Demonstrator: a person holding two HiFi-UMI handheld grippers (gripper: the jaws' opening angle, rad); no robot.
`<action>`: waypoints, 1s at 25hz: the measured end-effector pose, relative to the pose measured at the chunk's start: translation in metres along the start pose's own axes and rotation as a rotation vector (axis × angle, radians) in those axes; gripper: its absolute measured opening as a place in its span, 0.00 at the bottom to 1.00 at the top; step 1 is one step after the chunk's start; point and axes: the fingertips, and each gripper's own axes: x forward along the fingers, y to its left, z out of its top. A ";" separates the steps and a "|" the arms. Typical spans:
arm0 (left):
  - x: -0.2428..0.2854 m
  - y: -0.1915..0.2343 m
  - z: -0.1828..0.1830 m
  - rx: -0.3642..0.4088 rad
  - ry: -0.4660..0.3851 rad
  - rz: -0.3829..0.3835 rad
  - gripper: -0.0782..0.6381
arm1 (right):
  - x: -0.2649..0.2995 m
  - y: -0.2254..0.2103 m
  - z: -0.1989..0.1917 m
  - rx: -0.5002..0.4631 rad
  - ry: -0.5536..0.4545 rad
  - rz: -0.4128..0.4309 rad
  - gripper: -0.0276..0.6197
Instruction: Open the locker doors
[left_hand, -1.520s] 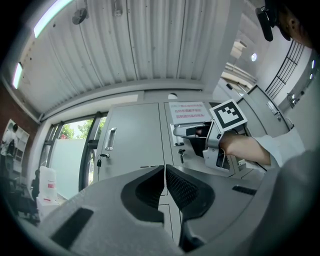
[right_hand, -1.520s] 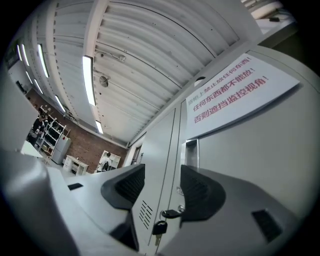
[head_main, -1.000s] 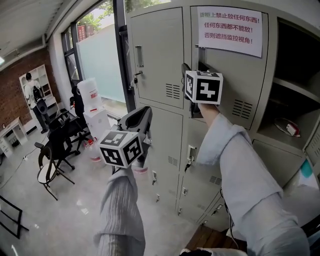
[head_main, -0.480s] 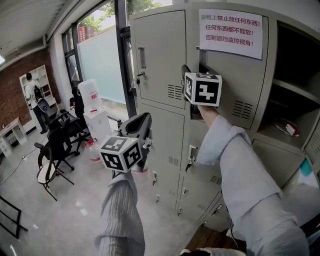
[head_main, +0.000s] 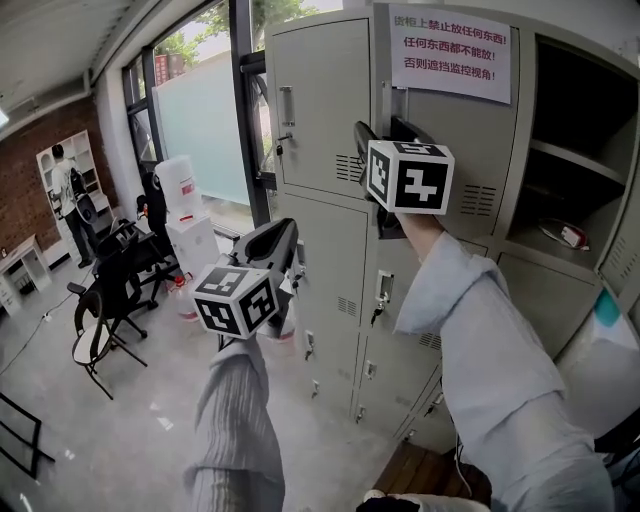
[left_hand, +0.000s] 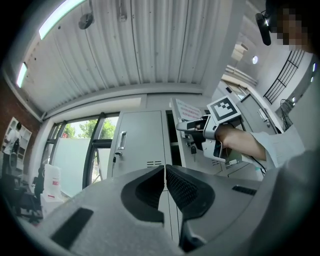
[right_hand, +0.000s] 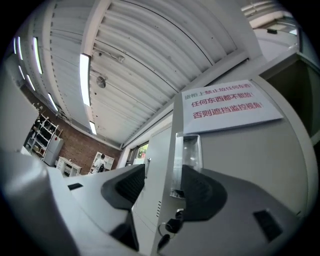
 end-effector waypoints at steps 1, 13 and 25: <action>-0.004 -0.002 0.001 0.004 -0.002 -0.003 0.13 | -0.008 0.005 0.004 -0.008 -0.010 0.008 0.37; -0.050 -0.054 0.009 0.020 -0.016 -0.077 0.13 | -0.096 0.014 0.037 -0.108 -0.029 -0.001 0.33; -0.092 -0.095 0.005 0.016 0.014 -0.130 0.13 | -0.146 -0.002 0.051 -0.158 -0.034 -0.047 0.26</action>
